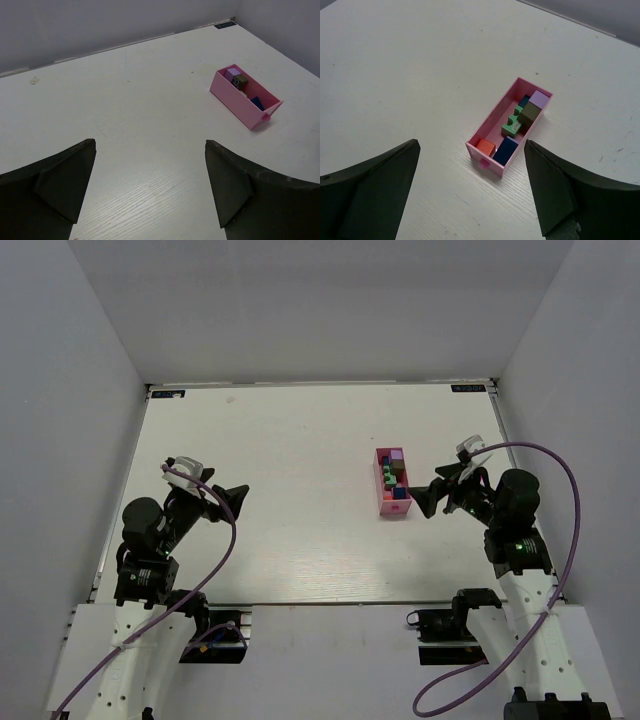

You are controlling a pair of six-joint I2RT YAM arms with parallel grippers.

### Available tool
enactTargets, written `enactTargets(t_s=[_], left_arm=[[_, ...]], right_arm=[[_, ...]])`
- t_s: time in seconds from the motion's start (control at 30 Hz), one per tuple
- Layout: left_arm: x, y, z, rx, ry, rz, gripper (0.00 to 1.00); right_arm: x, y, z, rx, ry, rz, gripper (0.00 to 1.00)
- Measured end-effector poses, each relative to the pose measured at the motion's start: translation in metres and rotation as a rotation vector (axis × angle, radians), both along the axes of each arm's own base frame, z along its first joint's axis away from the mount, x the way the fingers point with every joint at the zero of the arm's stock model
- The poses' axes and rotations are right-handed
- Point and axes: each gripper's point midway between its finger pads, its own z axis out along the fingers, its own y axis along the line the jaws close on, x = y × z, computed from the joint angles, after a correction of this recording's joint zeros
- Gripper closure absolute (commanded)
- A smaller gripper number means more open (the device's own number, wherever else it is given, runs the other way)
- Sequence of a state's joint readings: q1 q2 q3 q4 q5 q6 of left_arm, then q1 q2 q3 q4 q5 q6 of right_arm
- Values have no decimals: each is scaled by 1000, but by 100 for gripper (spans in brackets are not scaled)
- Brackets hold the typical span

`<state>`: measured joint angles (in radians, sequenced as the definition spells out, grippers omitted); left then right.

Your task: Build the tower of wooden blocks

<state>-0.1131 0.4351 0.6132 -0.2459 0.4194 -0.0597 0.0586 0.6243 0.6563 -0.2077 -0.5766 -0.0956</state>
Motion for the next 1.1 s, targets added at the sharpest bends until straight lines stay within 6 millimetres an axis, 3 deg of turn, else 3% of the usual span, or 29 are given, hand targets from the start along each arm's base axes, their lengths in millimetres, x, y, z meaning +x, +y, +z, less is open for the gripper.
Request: enactTargets(t_s=[0.27, 0.3, 0.33, 0.37, 0.4, 0.43, 0.47, 0.5, 0.53, 0.57, 0.63, 0.73, 0.97, 1.1], left_arm=[[0, 0, 0, 0, 0, -1, 0], [0, 0, 0, 0, 0, 0, 9], [0, 0, 0, -1, 1, -1, 52], [0, -1, 0, -6, 4, -3, 80], [-1, -1, 0, -3, 2, -6, 100], [0, -2, 0, -2, 1, -9, 100], [0, -2, 0, -3, 3, -11, 100], [1, -2, 0, -5, 5, -12, 91], [2, -2, -1, -2, 8, -12, 67], [4, -3, -3, -2, 16, -12, 29], [8, -4, -9, -10, 50, -12, 15], [15, -4, -21, -16, 105, -1, 10], [34, 0, -47, -9, 267, 46, 17], [44, -1, -62, 2, 349, 49, 20]], right_arm=[[2, 0, -4, -7, 11, 2, 9], [2, 0, -4, -12, 5, 5, 9], [2, 0, -4, -19, 0, 8, 9], [2, -1, -5, -32, -8, 14, 14], [2, -1, -5, -51, -21, 25, 47], [2, -1, -6, -72, -37, 35, 66], [2, -1, -7, -85, -44, 42, 76], [2, -1, -9, -93, -37, 44, 76], [3, -2, -12, -101, -32, 42, 69], [5, -3, -14, -109, -27, 40, 57], [10, -6, -20, -131, -14, 31, 47], [20, -9, -26, -150, 37, 11, 39], [61, -24, -23, -226, 118, -81, 39], [78, -28, -54, -268, 223, -109, 41]])
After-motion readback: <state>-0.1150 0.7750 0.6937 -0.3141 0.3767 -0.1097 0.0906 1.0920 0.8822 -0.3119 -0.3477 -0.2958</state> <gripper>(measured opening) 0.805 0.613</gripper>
